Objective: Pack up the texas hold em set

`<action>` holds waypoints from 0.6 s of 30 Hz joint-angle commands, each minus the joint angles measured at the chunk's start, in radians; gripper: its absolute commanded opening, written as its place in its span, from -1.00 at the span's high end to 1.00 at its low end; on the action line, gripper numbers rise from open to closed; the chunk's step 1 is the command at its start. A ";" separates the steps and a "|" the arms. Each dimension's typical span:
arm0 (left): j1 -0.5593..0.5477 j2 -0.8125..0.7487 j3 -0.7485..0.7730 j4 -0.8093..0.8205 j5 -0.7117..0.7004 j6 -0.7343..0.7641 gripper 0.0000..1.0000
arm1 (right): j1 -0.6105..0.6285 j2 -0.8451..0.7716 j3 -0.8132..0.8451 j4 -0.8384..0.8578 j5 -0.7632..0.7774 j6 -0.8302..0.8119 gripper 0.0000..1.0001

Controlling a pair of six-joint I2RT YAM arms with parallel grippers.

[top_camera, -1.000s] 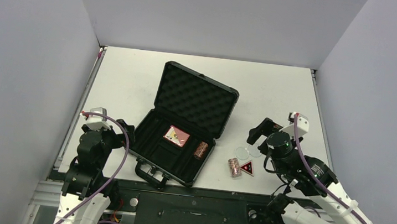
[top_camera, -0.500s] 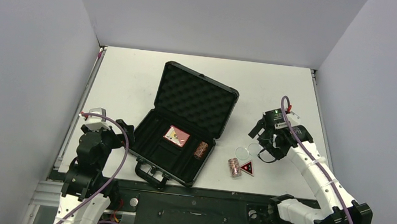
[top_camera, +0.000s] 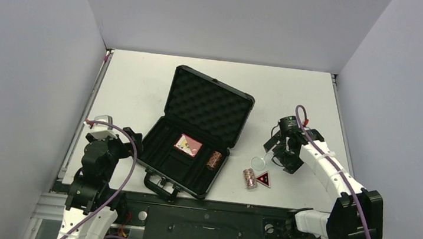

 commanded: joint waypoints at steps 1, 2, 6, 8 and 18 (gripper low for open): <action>0.001 -0.007 0.012 0.050 0.001 0.002 -0.93 | -0.012 0.054 0.005 0.062 -0.004 0.017 -0.73; 0.002 -0.005 0.013 0.051 0.003 0.003 -0.93 | -0.011 0.063 0.007 0.066 -0.003 0.019 -0.73; 0.001 -0.005 0.012 0.053 0.006 0.004 -0.93 | -0.012 0.124 0.026 0.086 0.006 0.017 -0.73; 0.002 -0.005 0.012 0.053 0.007 0.005 -0.93 | -0.014 0.152 0.033 0.100 0.005 0.012 -0.73; 0.004 -0.001 0.010 0.055 0.011 0.006 -0.93 | -0.035 0.271 0.069 0.143 0.007 -0.011 -0.71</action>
